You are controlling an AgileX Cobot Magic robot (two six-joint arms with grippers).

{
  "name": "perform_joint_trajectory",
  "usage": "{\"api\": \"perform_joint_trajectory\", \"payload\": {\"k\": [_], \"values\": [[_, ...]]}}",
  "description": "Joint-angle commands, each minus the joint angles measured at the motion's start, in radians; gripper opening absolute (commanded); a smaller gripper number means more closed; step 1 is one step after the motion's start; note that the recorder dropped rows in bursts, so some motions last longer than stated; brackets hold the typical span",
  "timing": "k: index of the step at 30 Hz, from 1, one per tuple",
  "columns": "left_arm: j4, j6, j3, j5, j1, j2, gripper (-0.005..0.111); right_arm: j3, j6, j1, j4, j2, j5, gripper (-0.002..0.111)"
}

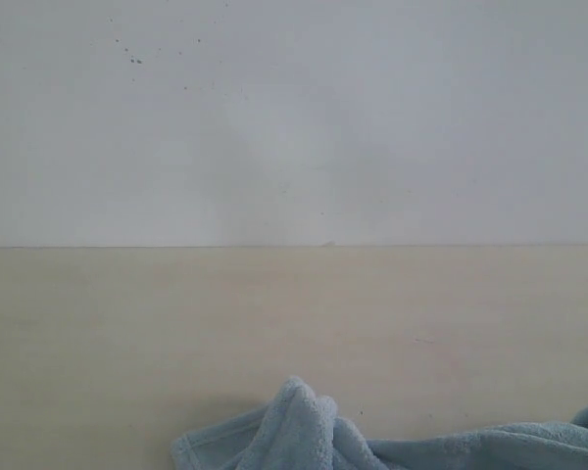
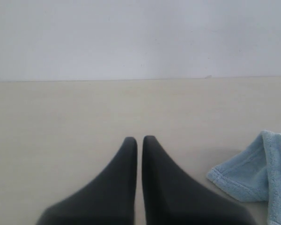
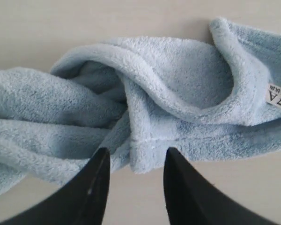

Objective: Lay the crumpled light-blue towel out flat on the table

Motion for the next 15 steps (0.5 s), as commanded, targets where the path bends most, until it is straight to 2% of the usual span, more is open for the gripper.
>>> {"api": "perform_joint_trajectory", "payload": {"k": [1,15], "values": [[-0.008,0.005,0.003,-0.004,-0.003,-0.003,0.004,0.003,-0.008,0.003,-0.02,0.042,-0.023,0.037],[-0.008,0.005,0.003,-0.004,-0.003,-0.003,0.004,0.003,-0.008,0.003,-0.036,0.184,-0.098,0.037]]}}
